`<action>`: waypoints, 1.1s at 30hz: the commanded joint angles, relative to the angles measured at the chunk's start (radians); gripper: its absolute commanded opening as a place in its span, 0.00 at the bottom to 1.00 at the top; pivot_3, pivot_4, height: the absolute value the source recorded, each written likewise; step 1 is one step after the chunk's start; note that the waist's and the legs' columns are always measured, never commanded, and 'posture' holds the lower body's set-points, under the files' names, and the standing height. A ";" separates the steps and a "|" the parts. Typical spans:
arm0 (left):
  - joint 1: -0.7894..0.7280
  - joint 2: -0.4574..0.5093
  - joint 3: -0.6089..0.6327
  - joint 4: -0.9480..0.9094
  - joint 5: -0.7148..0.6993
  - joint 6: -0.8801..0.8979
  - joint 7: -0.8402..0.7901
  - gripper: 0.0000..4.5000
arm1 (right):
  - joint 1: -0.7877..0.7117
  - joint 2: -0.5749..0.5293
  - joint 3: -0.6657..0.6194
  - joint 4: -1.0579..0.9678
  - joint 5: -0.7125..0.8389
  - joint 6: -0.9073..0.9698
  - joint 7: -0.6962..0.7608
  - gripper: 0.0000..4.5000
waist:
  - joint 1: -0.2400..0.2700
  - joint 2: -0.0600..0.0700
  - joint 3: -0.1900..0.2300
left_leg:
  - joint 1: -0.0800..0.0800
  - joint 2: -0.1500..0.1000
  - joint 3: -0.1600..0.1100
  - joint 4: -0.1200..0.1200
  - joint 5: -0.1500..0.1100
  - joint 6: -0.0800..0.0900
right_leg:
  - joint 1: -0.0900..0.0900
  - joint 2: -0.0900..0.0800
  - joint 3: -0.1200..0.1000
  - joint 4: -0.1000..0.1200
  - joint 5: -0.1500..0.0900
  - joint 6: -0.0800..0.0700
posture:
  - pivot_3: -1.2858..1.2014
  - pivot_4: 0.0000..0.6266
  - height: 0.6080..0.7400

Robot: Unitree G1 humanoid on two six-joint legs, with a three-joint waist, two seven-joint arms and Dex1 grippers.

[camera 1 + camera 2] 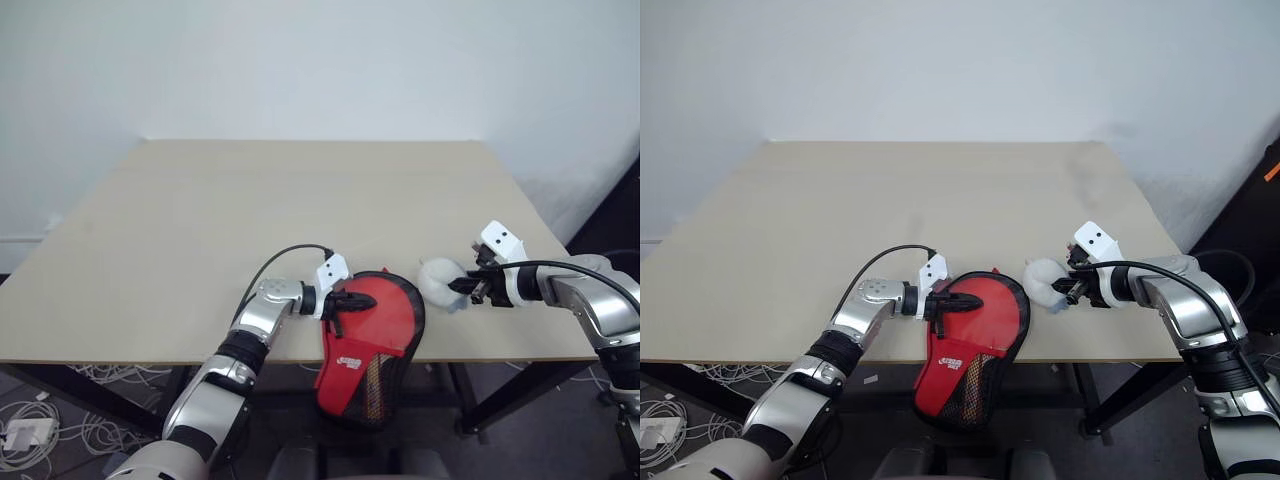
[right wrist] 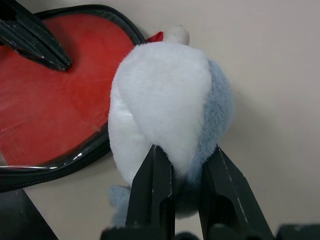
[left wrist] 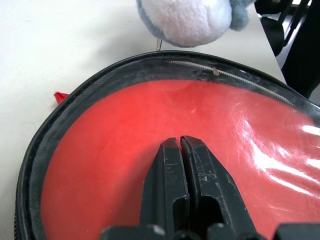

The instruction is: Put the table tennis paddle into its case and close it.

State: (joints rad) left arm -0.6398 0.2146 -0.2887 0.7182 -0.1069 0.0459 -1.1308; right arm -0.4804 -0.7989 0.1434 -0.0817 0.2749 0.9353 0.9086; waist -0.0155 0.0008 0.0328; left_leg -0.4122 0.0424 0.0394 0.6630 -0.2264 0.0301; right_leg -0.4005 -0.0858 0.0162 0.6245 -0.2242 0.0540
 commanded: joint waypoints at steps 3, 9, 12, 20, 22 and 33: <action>0.031 0.001 -0.031 0.050 0.047 -0.016 -0.032 0.00 | -0.044 0.009 -0.031 0.003 -0.005 -0.004 -0.039 0.04 | 0.000 0.000 0.000 | 0.000 0.000 0.000 0.000 0.000 0.000 | 0.000 0.000 0.000 0.000 0.000 0.000 | 0.52 0.00 1.00; 0.043 -0.013 -0.023 0.069 0.050 -0.054 -0.032 0.00 | -0.006 0.027 -0.034 -0.003 0.005 -0.004 -0.052 0.04 | 0.001 0.000 0.000 | 0.000 0.000 0.000 0.000 0.000 0.000 | 0.000 0.000 0.000 0.000 0.000 0.000 | 0.52 0.00 1.00; 0.057 -0.013 -0.028 0.088 0.062 -0.091 -0.024 0.00 | 0.024 0.028 -0.045 -0.023 0.019 0.004 -0.053 0.04 | 0.001 0.000 0.000 | 0.000 0.000 0.000 0.000 0.000 0.000 | 0.001 0.000 0.000 0.000 0.000 0.000 | 0.52 0.00 1.00; 0.064 -0.016 -0.033 0.132 0.073 -0.133 -0.018 0.00 | 0.050 0.043 -0.069 -0.041 0.064 0.018 -0.069 0.04 | 0.001 0.002 -0.003 | 0.002 0.000 0.000 0.000 0.000 0.001 | 0.003 0.000 0.000 -0.001 0.000 0.000 | 0.52 0.00 1.00; 0.062 -0.013 -0.035 0.137 0.074 -0.131 -0.026 0.00 | 0.073 0.046 -0.091 -0.070 0.095 0.018 -0.059 0.04 | 0.002 0.002 -0.003 | 0.002 0.000 -0.001 0.000 -0.001 0.001 | 0.003 0.000 0.000 -0.002 0.000 0.000 | 0.52 0.00 1.00; 0.047 -0.004 -0.043 0.157 0.086 -0.134 -0.063 0.00 | 0.212 -0.009 -0.140 -0.193 0.184 -0.025 0.019 0.04 | 0.001 0.002 -0.003 | 0.003 0.000 -0.001 0.000 -0.001 0.001 | 0.004 0.000 -0.001 -0.002 -0.001 0.001 | 0.52 0.00 1.00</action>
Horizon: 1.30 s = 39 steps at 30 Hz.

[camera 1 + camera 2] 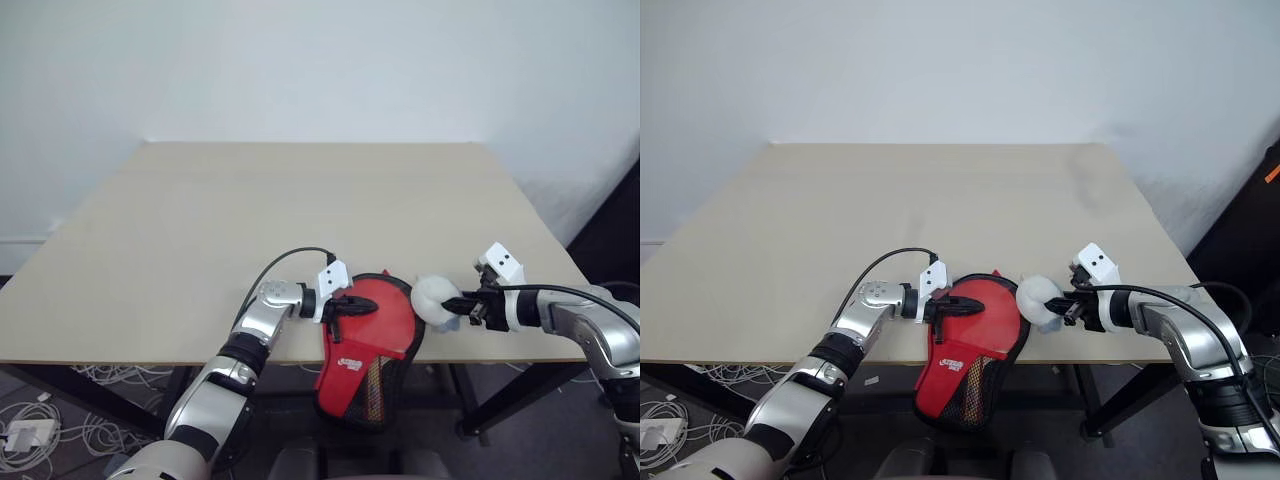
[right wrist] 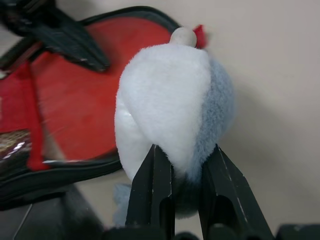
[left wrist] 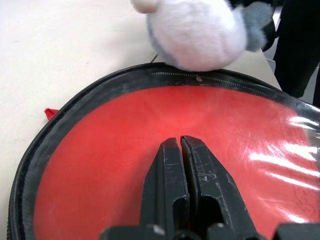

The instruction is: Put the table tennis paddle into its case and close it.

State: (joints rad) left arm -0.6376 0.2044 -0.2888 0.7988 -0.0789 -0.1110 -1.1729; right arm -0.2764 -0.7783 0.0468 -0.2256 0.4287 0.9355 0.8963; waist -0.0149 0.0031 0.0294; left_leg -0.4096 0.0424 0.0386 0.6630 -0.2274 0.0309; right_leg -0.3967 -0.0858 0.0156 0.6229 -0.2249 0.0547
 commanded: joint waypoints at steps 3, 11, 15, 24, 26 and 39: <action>0.042 0.006 -0.041 0.082 0.063 0.019 -0.026 0.00 | 0.042 -0.054 -0.048 -0.074 0.049 -0.042 0.068 0.04 | 0.000 0.000 0.000 | 0.000 0.000 0.000 0.000 0.000 0.000 | 0.000 0.000 0.000 0.000 0.000 0.000 | 0.52 0.00 1.00; 0.046 0.002 -0.039 0.082 0.073 0.017 -0.036 0.00 | 0.188 -0.152 -0.058 -0.186 0.095 -0.108 0.180 0.04 | 0.000 -0.001 0.000 | 0.001 0.000 0.000 0.000 -0.001 0.000 | 0.001 0.000 0.000 0.000 -0.001 0.001 | 0.52 0.00 1.00; 0.034 -0.004 -0.038 0.093 0.077 0.013 -0.037 0.00 | 0.237 -0.182 -0.057 -0.225 0.100 -0.134 0.205 0.04 | 0.000 -0.001 -0.001 | 0.002 0.000 0.000 0.001 -0.002 0.000 | 0.002 0.000 0.000 -0.001 -0.001 0.001 | 0.52 0.00 1.00; 0.013 -0.011 -0.038 0.123 0.082 -0.004 -0.042 0.00 | 0.370 -0.231 -0.056 -0.347 0.131 -0.173 0.261 0.04 | 0.002 -0.002 -0.001 | 0.002 0.000 -0.001 0.002 -0.003 -0.001 | 0.003 0.000 0.000 -0.001 -0.002 0.002 | 0.52 0.00 1.00; 0.010 -0.013 -0.039 0.127 0.083 -0.007 -0.045 0.00 | 0.413 -0.248 -0.044 -0.384 0.128 -0.189 0.273 0.04 | 0.003 -0.002 -0.001 | 0.002 0.000 -0.001 0.002 -0.004 -0.001 | 0.003 0.000 0.000 -0.001 -0.002 0.002 | 0.52 0.00 1.00; -0.010 -0.026 -0.034 0.140 0.085 -0.006 -0.057 0.00 | 0.554 -0.246 -0.013 -0.570 0.135 -0.189 0.205 0.04 | 0.019 -0.003 0.000 | 0.006 0.000 0.000 0.004 -0.010 -0.003 | 0.006 -0.001 -0.001 -0.002 -0.004 0.005 | 0.52 0.00 1.00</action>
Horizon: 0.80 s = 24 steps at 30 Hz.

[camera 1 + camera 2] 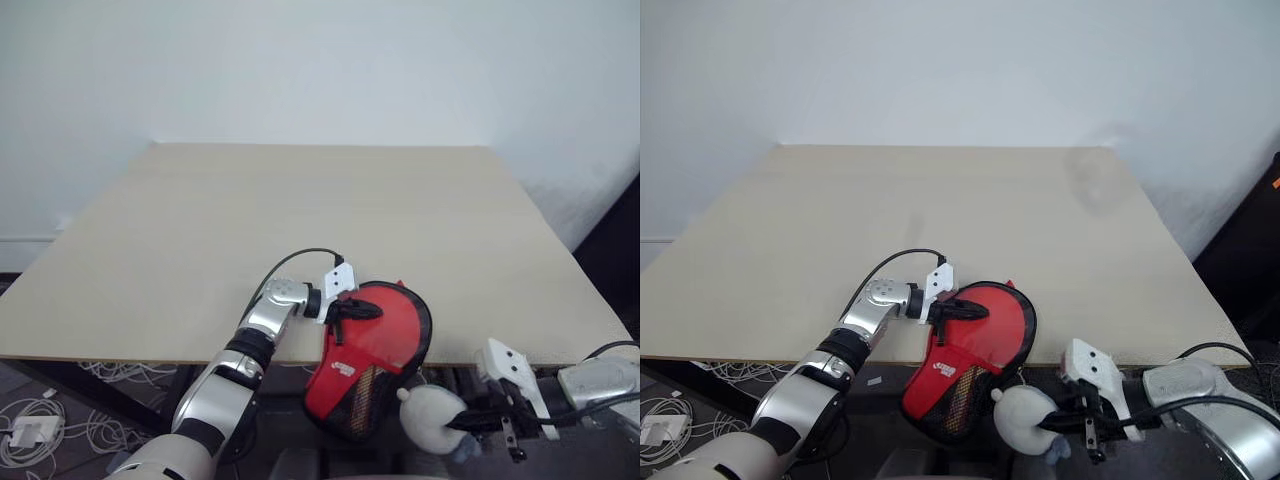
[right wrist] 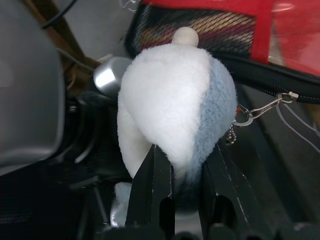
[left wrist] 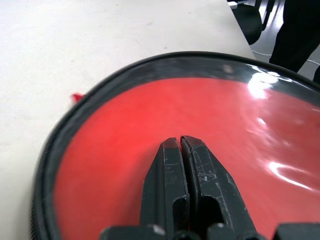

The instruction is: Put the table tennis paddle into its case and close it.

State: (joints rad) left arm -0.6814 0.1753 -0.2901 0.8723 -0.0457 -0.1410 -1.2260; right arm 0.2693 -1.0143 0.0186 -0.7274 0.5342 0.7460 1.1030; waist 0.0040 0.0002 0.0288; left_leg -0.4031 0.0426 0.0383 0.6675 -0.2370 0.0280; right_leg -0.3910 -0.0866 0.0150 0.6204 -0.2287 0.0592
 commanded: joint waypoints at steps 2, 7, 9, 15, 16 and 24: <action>0.032 0.003 -0.034 0.068 0.054 0.024 -0.008 0.00 | 0.000 0.004 0.021 -0.062 0.022 0.008 -0.031 0.04 | 0.000 -0.001 0.000 | 0.002 0.000 0.000 0.000 -0.001 -0.001 | 0.002 0.000 0.000 0.000 0.000 0.000 | 0.52 0.00 1.00; 0.027 0.001 -0.041 0.076 0.064 0.018 -0.025 0.00 | -0.028 0.022 0.030 -0.024 0.009 0.020 -0.084 0.04 | 0.000 -0.002 0.000 | 0.003 0.001 0.001 0.000 -0.001 -0.001 | 0.002 0.000 0.000 0.000 0.000 0.000 | 0.52 0.00 1.00; 0.023 -0.003 -0.040 0.083 0.069 0.015 -0.025 0.00 | -0.031 0.020 0.035 -0.022 0.009 0.020 -0.089 0.04 | -0.001 -0.002 0.000 | 0.004 0.001 0.001 0.000 -0.001 -0.001 | 0.002 0.000 0.000 0.000 0.000 0.000 | 0.52 0.00 1.00; 0.014 -0.014 -0.034 0.099 0.077 0.008 -0.021 0.00 | -0.012 0.006 0.043 -0.052 0.027 0.019 -0.075 0.04 | 0.000 -0.003 0.000 | 0.004 0.001 0.001 0.000 -0.001 -0.001 | 0.003 0.000 0.000 0.000 0.000 0.000 | 0.52 0.00 1.00; 0.013 -0.016 -0.033 0.101 0.077 0.008 -0.019 0.00 | -0.007 0.002 0.046 -0.059 0.029 0.018 -0.071 0.04 | 0.000 -0.003 0.000 | 0.004 0.001 0.001 0.000 -0.001 -0.001 | 0.003 0.000 0.000 0.000 0.000 0.000 | 0.52 0.00 1.00; 0.017 -0.019 -0.030 0.100 0.078 0.009 -0.015 0.00 | 0.025 -0.031 0.113 -0.142 0.019 -0.011 -0.044 0.04 | 0.006 -0.003 -0.001 | 0.004 0.001 0.001 0.000 -0.002 -0.001 | 0.003 -0.001 0.000 -0.001 -0.001 0.001 | 0.52 0.00 1.00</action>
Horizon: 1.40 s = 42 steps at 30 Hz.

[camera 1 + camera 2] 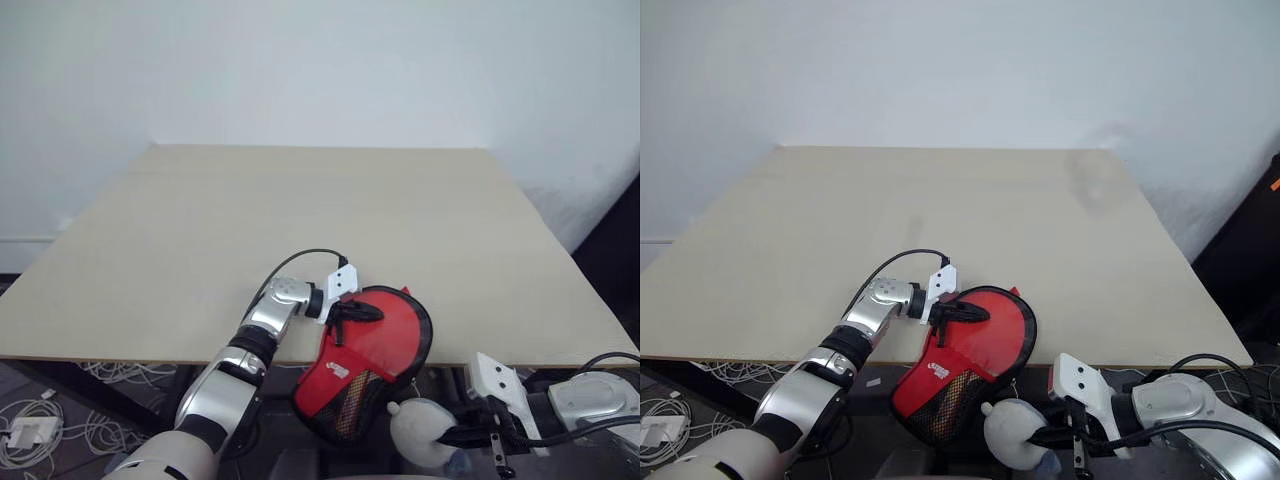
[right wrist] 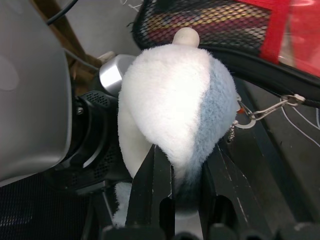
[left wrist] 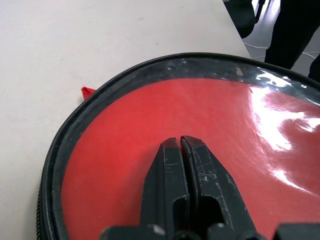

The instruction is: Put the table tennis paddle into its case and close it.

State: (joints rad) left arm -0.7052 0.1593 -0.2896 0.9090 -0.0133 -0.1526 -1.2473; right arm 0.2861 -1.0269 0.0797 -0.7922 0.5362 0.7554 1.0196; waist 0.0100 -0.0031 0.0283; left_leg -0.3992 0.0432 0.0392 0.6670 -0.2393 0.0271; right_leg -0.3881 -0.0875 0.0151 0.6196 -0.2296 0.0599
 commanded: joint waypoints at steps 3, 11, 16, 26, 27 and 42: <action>0.040 -0.003 -0.030 0.063 0.046 0.022 0.007 0.00 | -0.005 -0.026 0.100 -0.080 -0.016 -0.037 0.032 0.04 | 0.000 0.000 0.000 | 0.000 0.000 0.000 0.000 -0.001 0.000 | 0.001 0.000 0.000 -0.002 0.000 0.000 | 0.52 0.00 1.00; 0.037 -0.004 -0.030 0.059 0.046 0.026 0.006 0.00 | -0.087 -0.007 0.183 -0.036 -0.071 -0.056 0.027 0.04 | 0.000 -0.001 0.000 | 0.000 0.000 0.000 0.000 -0.001 0.000 | 0.001 0.000 0.000 -0.003 0.000 0.000 | 0.52 0.00 1.00; 0.033 -0.006 -0.029 0.046 0.038 0.022 -0.013 0.00 | -0.126 -0.002 0.186 -0.008 -0.067 -0.050 0.024 0.04 | -0.001 -0.001 0.000 | 0.000 0.000 0.000 0.000 -0.001 0.000 | 0.001 0.000 -0.001 -0.004 0.000 0.000 | 0.52 0.00 1.00; 0.048 -0.025 -0.051 -0.070 0.016 0.051 -0.114 0.00 | -0.166 0.003 0.180 0.043 -0.074 -0.051 0.021 0.04 | -0.001 -0.002 0.000 | -0.002 0.001 0.000 0.000 -0.002 0.001 | 0.000 0.000 -0.001 -0.006 0.000 0.000 | 0.52 0.00 1.00; 0.056 -0.031 -0.055 -0.079 0.016 0.056 -0.118 0.00 | -0.171 0.004 0.180 0.049 -0.074 -0.052 0.022 0.04 | -0.001 -0.002 0.000 | -0.003 0.001 0.000 0.000 -0.002 0.001 | 0.000 0.000 -0.001 -0.006 0.000 0.000 | 0.52 0.00 1.00; 0.129 -0.022 -0.104 -0.128 0.044 0.073 -0.139 0.00 | -0.185 -0.001 0.173 0.021 -0.024 -0.023 0.031 0.04 | -0.001 -0.002 0.000 | -0.003 0.001 0.000 0.000 -0.004 0.003 | 0.001 0.000 -0.001 -0.009 0.000 0.000 | 0.52 0.00 1.00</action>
State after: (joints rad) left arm -0.6142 0.1387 -0.3371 0.7221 -0.0123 -0.0983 -1.3752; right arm 0.1048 -1.0308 0.2647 -0.7243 0.4791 0.7258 1.0454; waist 0.0093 -0.0055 0.0280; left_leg -0.4021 0.0438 0.0397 0.6667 -0.2430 0.0302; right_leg -0.3875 -0.0876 0.0145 0.6106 -0.2293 0.0601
